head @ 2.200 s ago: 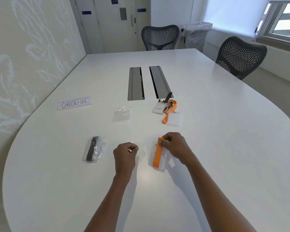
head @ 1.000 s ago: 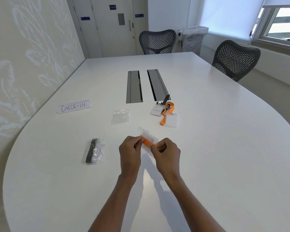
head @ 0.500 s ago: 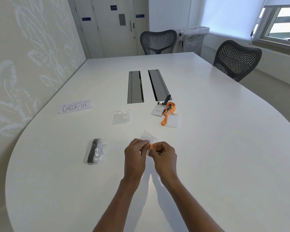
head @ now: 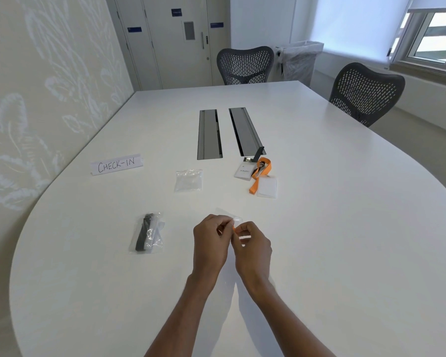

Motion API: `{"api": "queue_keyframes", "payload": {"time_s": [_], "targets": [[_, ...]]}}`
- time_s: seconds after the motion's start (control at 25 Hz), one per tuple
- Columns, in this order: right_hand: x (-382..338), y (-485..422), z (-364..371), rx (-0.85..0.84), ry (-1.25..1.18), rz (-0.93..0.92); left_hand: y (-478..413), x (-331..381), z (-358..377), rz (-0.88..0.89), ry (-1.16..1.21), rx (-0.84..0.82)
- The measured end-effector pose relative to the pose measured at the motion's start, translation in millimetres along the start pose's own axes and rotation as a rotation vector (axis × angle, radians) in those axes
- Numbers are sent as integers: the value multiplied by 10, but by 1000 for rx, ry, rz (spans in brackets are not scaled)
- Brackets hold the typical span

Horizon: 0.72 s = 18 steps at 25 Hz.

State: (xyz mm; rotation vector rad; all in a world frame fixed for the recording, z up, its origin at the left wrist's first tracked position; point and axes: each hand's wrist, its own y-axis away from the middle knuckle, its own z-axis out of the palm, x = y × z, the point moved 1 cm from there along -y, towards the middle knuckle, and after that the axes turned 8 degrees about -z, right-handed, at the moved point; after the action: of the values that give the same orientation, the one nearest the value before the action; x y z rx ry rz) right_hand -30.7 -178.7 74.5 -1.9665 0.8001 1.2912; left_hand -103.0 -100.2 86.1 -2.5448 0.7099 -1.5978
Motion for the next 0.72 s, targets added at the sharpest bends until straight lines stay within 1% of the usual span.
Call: {"api": "queue_keyframes", "payload": {"time_s": [0.16, 0.36, 0.52, 0.64, 0.72], "targets": [[5, 6, 12, 1, -47, 37, 7, -23, 21, -35, -18, -32], [46, 30, 17, -5, 39, 43, -16, -35, 31, -72, -94, -88], [89, 112, 77, -91, 73, 15, -84, 7, 31, -127, -214, -73], [124, 144, 103, -168, 25, 33, -153, 19, 47, -195, -282, -82], [148, 147, 112, -144, -44, 44, -169, 22, 53, -222, -283, -104]]}}
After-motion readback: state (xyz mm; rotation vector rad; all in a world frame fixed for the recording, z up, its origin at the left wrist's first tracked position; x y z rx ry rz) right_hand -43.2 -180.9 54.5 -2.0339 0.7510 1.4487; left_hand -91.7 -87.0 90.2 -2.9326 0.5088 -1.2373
